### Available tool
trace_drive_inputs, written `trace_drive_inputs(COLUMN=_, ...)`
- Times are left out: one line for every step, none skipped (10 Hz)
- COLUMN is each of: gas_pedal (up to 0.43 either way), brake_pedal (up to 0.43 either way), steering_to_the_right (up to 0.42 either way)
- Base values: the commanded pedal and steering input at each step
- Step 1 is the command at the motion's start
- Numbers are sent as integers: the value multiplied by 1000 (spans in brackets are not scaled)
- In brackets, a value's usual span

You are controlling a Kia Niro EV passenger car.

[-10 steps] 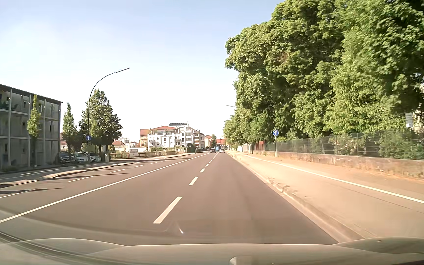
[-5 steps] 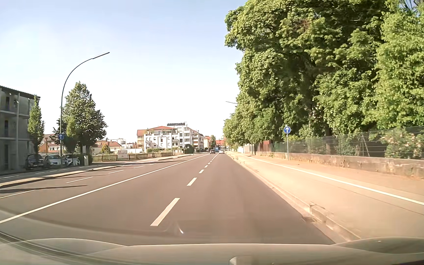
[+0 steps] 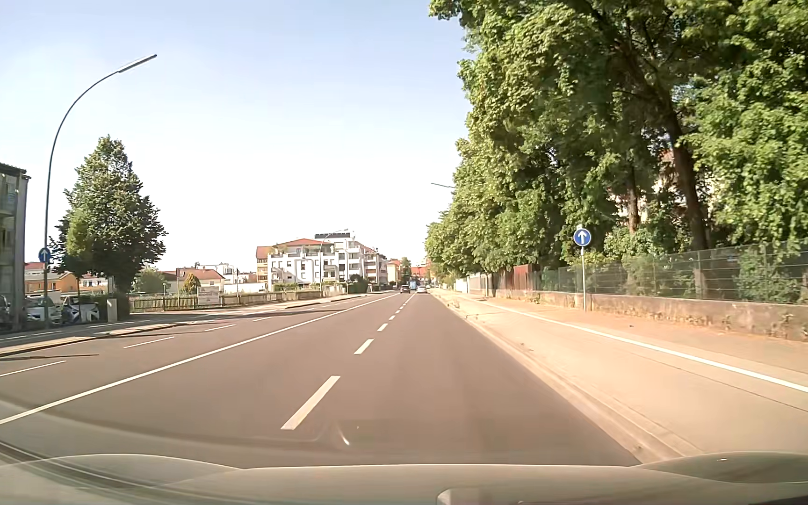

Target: Follow the waypoints while adhering to traffic rules and regulations

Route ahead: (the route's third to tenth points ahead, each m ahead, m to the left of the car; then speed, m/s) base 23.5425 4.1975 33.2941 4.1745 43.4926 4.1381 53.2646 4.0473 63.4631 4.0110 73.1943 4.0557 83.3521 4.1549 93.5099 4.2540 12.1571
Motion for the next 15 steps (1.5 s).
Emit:
trace_drive_inputs(gas_pedal=79, brake_pedal=0, steering_to_the_right=-6)
trace_drive_inputs(gas_pedal=79, brake_pedal=0, steering_to_the_right=-6)
trace_drive_inputs(gas_pedal=79, brake_pedal=0, steering_to_the_right=-6)
trace_drive_inputs(gas_pedal=79, brake_pedal=0, steering_to_the_right=-5)
trace_drive_inputs(gas_pedal=79, brake_pedal=0, steering_to_the_right=-5)
trace_drive_inputs(gas_pedal=67, brake_pedal=0, steering_to_the_right=-5)
trace_drive_inputs(gas_pedal=67, brake_pedal=0, steering_to_the_right=-5)
trace_drive_inputs(gas_pedal=67, brake_pedal=0, steering_to_the_right=-5)
trace_drive_inputs(gas_pedal=59, brake_pedal=0, steering_to_the_right=-5)
trace_drive_inputs(gas_pedal=47, brake_pedal=0, steering_to_the_right=-5)
trace_drive_inputs(gas_pedal=47, brake_pedal=0, steering_to_the_right=-5)
trace_drive_inputs(gas_pedal=47, brake_pedal=0, steering_to_the_right=-5)
trace_drive_inputs(gas_pedal=47, brake_pedal=0, steering_to_the_right=-5)
trace_drive_inputs(gas_pedal=47, brake_pedal=0, steering_to_the_right=-5)
trace_drive_inputs(gas_pedal=47, brake_pedal=0, steering_to_the_right=-5)
